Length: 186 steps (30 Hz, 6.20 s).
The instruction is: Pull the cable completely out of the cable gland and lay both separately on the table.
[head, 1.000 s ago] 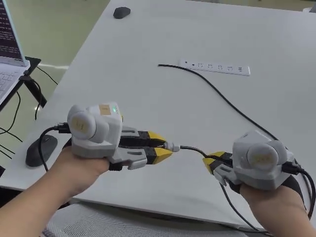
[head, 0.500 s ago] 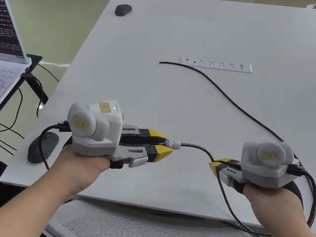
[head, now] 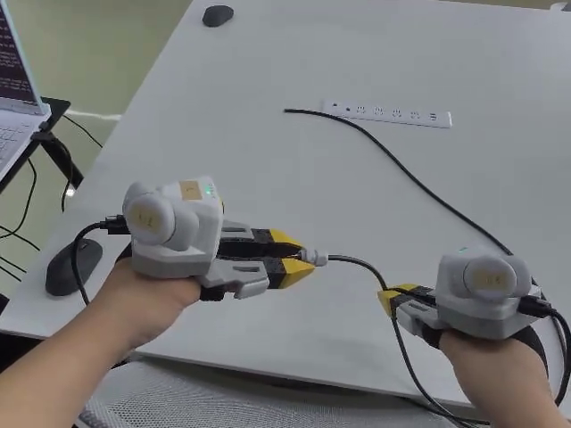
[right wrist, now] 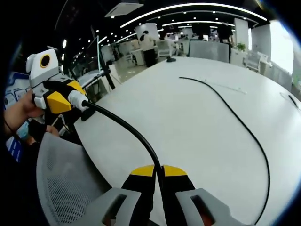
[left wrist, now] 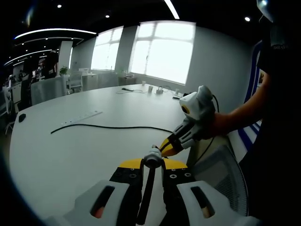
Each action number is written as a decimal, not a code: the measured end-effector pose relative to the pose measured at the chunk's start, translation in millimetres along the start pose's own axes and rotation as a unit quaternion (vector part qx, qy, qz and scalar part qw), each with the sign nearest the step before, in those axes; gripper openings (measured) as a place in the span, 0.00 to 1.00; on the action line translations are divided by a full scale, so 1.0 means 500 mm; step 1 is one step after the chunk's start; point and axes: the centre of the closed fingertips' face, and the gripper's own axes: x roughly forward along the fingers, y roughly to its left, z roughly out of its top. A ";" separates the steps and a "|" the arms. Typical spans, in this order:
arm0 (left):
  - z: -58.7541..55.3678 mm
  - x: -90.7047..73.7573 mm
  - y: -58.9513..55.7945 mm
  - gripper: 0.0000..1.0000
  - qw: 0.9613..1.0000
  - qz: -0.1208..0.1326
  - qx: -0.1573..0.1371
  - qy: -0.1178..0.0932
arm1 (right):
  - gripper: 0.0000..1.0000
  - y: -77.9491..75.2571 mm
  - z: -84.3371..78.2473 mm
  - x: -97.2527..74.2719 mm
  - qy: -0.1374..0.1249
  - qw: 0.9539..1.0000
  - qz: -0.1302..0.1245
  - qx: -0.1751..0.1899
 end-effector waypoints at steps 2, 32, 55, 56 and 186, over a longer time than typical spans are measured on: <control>0.000 -0.001 0.001 0.15 1.000 0.001 0.000 0.001 | 0.00 0.003 -0.002 0.001 0.001 1.000 0.006 -0.004; 0.001 -0.011 0.015 0.15 1.000 0.001 -0.012 0.002 | 0.26 0.136 0.158 -0.043 -0.085 0.950 0.071 -0.293; -0.006 -0.020 0.007 0.15 1.000 -0.003 -0.014 0.005 | 0.07 0.202 0.143 -0.010 -0.072 0.926 0.110 -0.354; -0.006 -0.020 0.007 0.15 1.000 -0.003 -0.014 0.004 | 0.06 0.204 0.141 -0.008 -0.070 0.926 0.112 -0.354; -0.067 -0.038 0.083 0.15 0.998 0.006 -0.048 -0.031 | 0.00 0.010 0.161 0.097 0.032 0.976 0.017 -0.213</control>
